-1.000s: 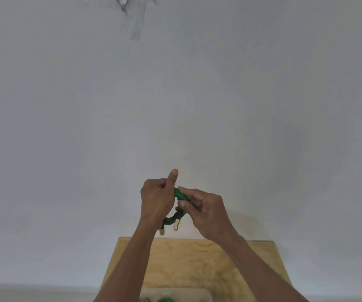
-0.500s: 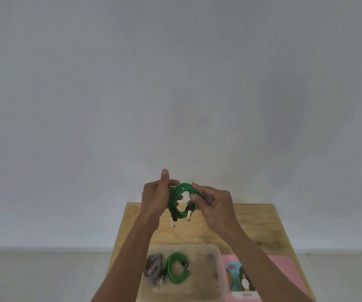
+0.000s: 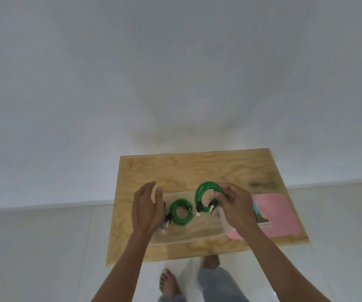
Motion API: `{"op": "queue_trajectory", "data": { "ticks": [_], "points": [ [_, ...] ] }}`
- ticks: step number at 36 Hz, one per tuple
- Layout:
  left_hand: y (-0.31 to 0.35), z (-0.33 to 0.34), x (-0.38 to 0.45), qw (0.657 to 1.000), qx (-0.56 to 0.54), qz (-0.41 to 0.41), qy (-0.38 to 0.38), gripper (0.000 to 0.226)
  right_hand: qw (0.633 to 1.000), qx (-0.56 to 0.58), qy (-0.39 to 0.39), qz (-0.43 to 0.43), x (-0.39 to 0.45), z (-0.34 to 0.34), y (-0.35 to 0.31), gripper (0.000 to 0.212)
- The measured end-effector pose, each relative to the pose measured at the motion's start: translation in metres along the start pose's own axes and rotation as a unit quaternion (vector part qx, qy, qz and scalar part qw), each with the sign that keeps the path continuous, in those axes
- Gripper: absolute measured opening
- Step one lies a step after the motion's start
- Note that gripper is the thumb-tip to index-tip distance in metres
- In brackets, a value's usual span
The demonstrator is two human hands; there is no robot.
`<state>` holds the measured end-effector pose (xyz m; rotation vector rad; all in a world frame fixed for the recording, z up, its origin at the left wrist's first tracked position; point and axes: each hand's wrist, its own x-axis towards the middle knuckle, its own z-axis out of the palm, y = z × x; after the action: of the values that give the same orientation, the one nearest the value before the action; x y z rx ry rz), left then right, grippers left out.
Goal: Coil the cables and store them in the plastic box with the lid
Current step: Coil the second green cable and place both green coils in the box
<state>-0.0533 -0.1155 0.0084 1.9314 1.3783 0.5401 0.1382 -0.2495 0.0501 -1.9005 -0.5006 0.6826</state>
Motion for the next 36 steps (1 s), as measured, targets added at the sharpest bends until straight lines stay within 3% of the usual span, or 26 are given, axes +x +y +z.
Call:
{"op": "queue_trajectory", "data": {
  "ticks": [8,13,26,36],
  "points": [
    [-0.043,0.034,-0.02,0.986,0.141,0.046,-0.071,0.076,0.988,-0.152,-0.011,0.016,0.009,0.003,0.037,0.024],
    [-0.058,0.044,-0.023,0.975,0.186,0.059,-0.108,0.078,0.975,-0.217,-0.038,0.033,0.016,0.016,0.058,0.026],
    [-0.06,0.047,-0.025,0.968,0.218,0.058,-0.109,0.08,0.949,-0.295,-0.056,0.095,0.035,0.044,0.07,0.036],
    [-0.06,0.047,-0.024,0.969,0.216,0.056,-0.111,0.078,0.923,-0.377,-0.061,0.043,0.033,0.053,0.062,0.031]
  ]
}}
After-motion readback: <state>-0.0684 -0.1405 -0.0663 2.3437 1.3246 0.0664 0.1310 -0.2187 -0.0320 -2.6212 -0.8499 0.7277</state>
